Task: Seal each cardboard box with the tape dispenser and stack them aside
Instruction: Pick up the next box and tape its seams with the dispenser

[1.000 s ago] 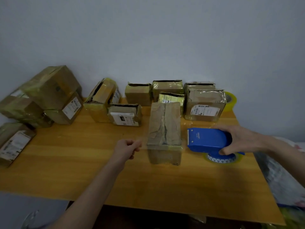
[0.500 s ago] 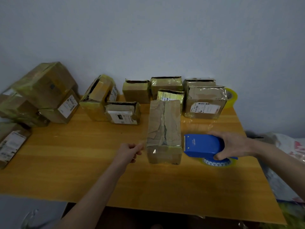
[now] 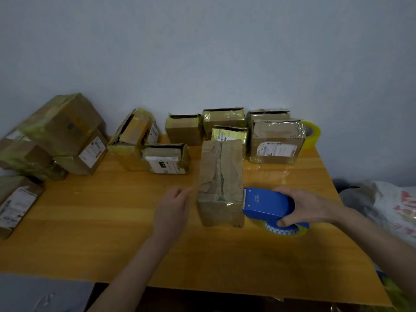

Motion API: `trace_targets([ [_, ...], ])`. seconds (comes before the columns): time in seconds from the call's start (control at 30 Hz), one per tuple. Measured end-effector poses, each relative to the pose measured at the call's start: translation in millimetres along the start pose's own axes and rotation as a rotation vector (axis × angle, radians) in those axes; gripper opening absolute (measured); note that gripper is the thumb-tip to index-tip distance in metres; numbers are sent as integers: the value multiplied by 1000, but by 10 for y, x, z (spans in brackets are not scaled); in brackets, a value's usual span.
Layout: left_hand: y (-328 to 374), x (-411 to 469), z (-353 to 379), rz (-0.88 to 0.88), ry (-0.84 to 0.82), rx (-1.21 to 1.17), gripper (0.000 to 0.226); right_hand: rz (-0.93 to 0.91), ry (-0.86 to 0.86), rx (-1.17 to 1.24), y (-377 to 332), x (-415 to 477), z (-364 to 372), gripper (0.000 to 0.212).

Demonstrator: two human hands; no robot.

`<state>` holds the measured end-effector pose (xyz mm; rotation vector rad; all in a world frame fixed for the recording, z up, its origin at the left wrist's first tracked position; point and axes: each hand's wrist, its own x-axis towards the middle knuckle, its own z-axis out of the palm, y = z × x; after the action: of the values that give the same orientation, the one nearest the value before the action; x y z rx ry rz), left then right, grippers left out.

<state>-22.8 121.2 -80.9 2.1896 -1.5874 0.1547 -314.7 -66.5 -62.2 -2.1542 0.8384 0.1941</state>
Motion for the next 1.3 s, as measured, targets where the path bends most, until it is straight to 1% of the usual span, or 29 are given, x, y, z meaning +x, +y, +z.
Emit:
trace_targets([
  [0.03,174,-42,34,153,36,-21,37,-2,9,-13,-2,-7,4,63],
  [0.07,356,-79,95,266,-9,-22,48,-6,23,-36,-7,-14,5,65],
  [0.13,630,-131,239,352,-217,52,71,-29,64,-110,-17,-30,3,69],
  [0.17,681,-132,301,361,-298,101,75,-41,82,-143,-17,-35,2,70],
  [0.2,688,-122,338,364,-343,141,75,-50,92,-158,-11,-35,2,70],
  [0.27,661,-110,364,350,-368,205,73,-57,79,-141,19,-27,2,69],
  [0.4,608,-109,386,353,-403,257,77,-52,55,-26,138,-86,-46,68],
  [0.5,620,-88,362,349,-405,231,76,-37,82,18,247,-196,-144,65],
  [0.6,662,-77,292,373,-389,205,74,-39,60,39,335,-245,-175,63],
  [0.77,694,-80,265,370,-385,199,74,-49,34,90,462,-286,-204,66],
  [0.9,681,-87,254,341,-399,210,72,7,-19,-27,484,-289,-220,65],
  [1.03,682,-90,270,331,-402,191,71,49,-24,-316,218,-118,-127,62],
  [1.1,681,-97,280,336,-402,183,74,57,-35,-406,96,-36,-90,64],
  [1.2,670,-105,297,342,-391,181,77,55,-79,-471,-39,87,-97,65],
  [1.3,652,-97,302,349,-394,196,77,64,-139,-495,-185,213,-182,58],
])
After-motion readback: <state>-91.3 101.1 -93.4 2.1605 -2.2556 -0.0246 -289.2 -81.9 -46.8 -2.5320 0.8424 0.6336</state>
